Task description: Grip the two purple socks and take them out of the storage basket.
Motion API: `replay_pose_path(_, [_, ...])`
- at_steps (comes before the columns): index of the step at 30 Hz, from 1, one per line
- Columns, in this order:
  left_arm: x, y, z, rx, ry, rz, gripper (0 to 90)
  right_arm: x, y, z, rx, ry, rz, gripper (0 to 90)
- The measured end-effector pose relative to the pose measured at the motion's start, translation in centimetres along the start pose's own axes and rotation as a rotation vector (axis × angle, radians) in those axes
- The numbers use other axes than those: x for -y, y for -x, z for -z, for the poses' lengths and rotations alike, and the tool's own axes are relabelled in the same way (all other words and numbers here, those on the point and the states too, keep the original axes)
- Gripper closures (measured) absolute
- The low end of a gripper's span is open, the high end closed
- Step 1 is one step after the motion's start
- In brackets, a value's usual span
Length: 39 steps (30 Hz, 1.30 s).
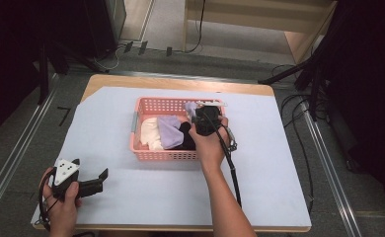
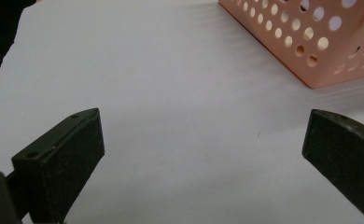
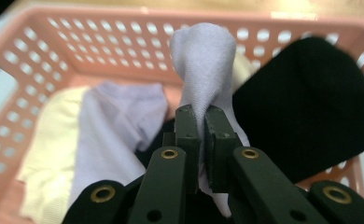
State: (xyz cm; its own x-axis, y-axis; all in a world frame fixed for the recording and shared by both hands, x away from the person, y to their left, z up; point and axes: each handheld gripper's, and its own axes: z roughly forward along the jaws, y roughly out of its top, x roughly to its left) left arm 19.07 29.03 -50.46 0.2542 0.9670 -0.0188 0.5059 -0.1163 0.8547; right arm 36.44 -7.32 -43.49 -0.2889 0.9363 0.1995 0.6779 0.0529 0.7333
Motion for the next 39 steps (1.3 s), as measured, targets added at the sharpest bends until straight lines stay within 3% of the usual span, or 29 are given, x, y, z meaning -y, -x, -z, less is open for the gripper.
replay_pose_path(4, [0.0, 0.0, 0.0, 0.0, 0.001, -0.001, 0.0, -0.3, 0.1, 0.9, -0.013, 0.049, -0.001, 86.2])
replay_pose_path(14, [0.0, 0.0, 0.0, 0.0, 0.0, 0.0, 0.0, -0.9, 0.5, 2.2, -0.023, 0.075, -0.006, 86.2])
replay_pose_path(19, [0.0, 0.0, 0.0, -0.001, 0.002, 0.0, 0.0, -1.5, 1.1, 3.4, -0.024, 0.119, -0.018, 86.2])
replay_pose_path(25, [0.0, 0.0, 0.0, -0.001, 0.001, -0.001, 0.0, -2.0, 2.7, 4.9, -0.03, 0.165, -0.058, 86.2])
replay_pose_path(32, [0.0, 0.0, 0.0, -0.001, 0.001, -0.002, 0.0, -2.5, 5.3, 7.1, 0.003, 0.211, -0.097, 86.2])
replay_pose_path(39, [0.0, 0.0, 0.0, -0.002, 0.002, -0.002, 0.0, -2.3, 7.4, 8.3, 0.038, 0.216, -0.118, 86.2])
